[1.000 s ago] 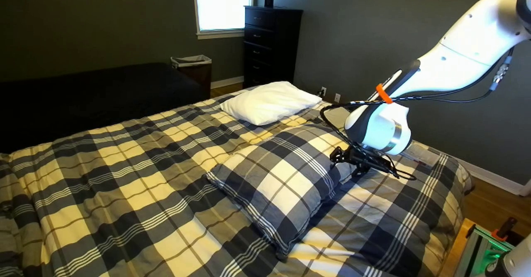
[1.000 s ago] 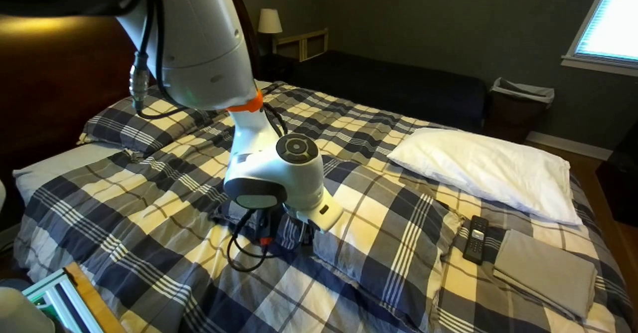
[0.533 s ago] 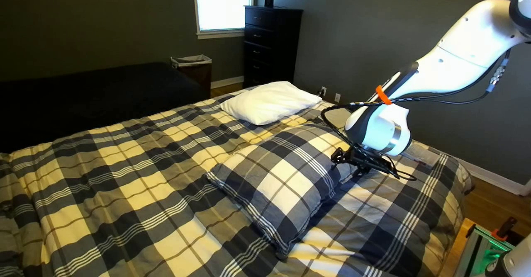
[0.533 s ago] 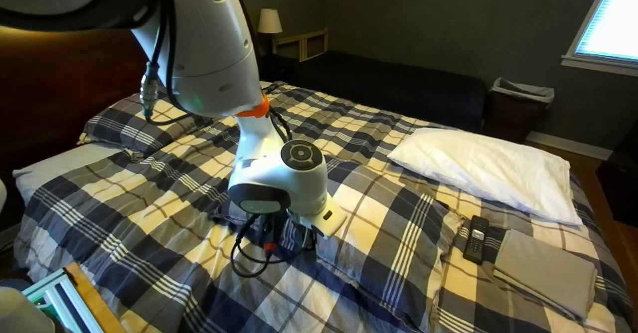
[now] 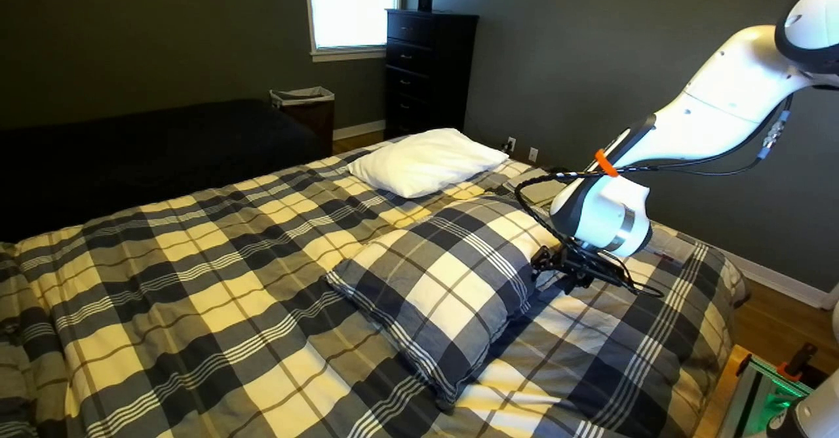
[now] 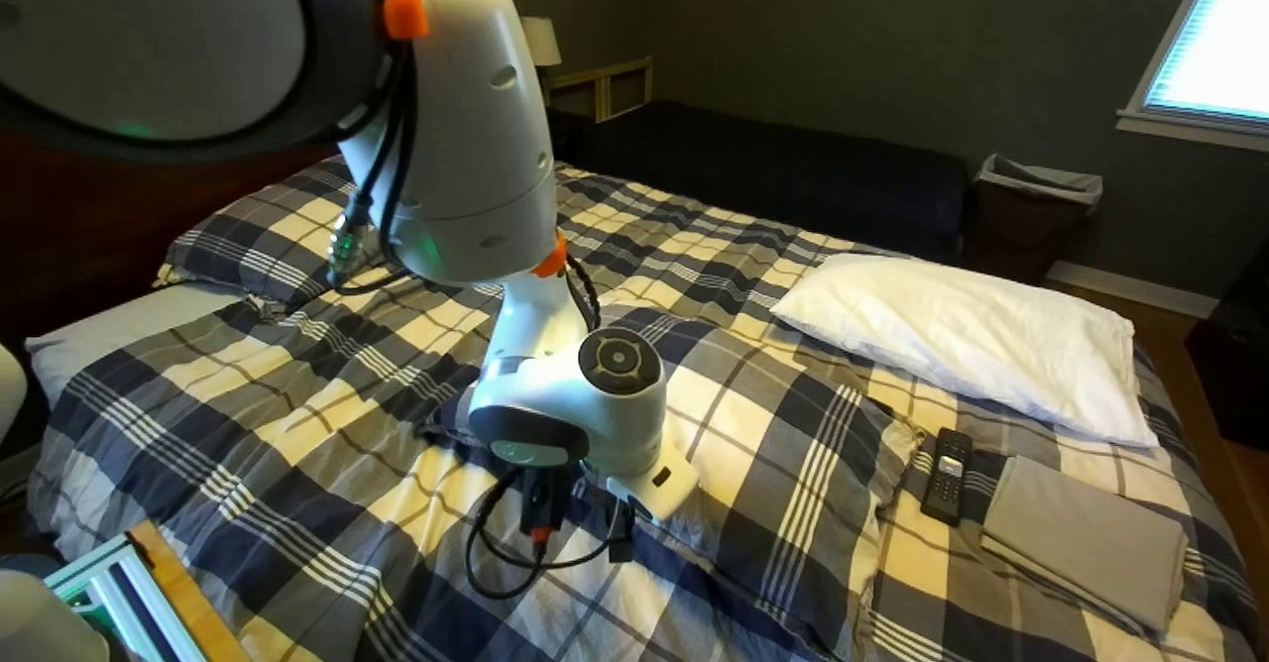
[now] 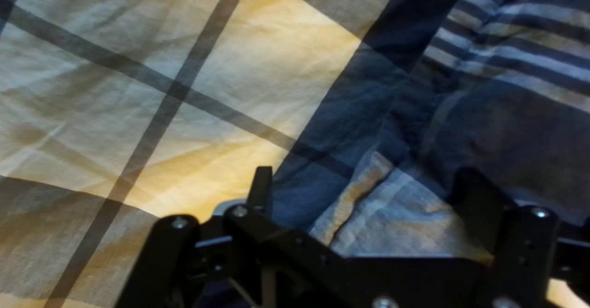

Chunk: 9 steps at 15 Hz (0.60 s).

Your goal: Flip the pillow

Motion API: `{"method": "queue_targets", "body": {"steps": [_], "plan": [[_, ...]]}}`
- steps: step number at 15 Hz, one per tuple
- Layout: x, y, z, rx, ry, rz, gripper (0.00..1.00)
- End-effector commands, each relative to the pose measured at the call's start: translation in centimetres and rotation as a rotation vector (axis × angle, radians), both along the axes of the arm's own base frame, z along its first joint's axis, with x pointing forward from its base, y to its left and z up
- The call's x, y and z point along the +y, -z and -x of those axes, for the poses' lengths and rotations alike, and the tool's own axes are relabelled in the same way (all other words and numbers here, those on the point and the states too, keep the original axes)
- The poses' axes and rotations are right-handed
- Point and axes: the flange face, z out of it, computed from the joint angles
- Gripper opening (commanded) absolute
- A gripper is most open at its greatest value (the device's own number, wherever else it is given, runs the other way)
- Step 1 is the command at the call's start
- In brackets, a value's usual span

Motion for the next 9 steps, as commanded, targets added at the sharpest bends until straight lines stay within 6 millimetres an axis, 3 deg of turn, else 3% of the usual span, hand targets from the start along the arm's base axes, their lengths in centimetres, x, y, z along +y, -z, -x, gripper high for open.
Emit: {"method": "queue_targets", "body": {"steps": [1,5,6,7,9], "plan": [[-0.5,2.2,-1.5,-0.062,0.011,-0.037,1.00],[0.1,4.2,-1.9,-0.086,0.019,-0.091,1.00],[0.1,4.8,-2.0,-0.088,0.024,-0.101,0.75],[0.1,5.2,-1.9,-0.084,0.026,-0.109,0.74],[0.3,5.3,-2.0,-0.085,0.013,-0.127,0.58]]}}
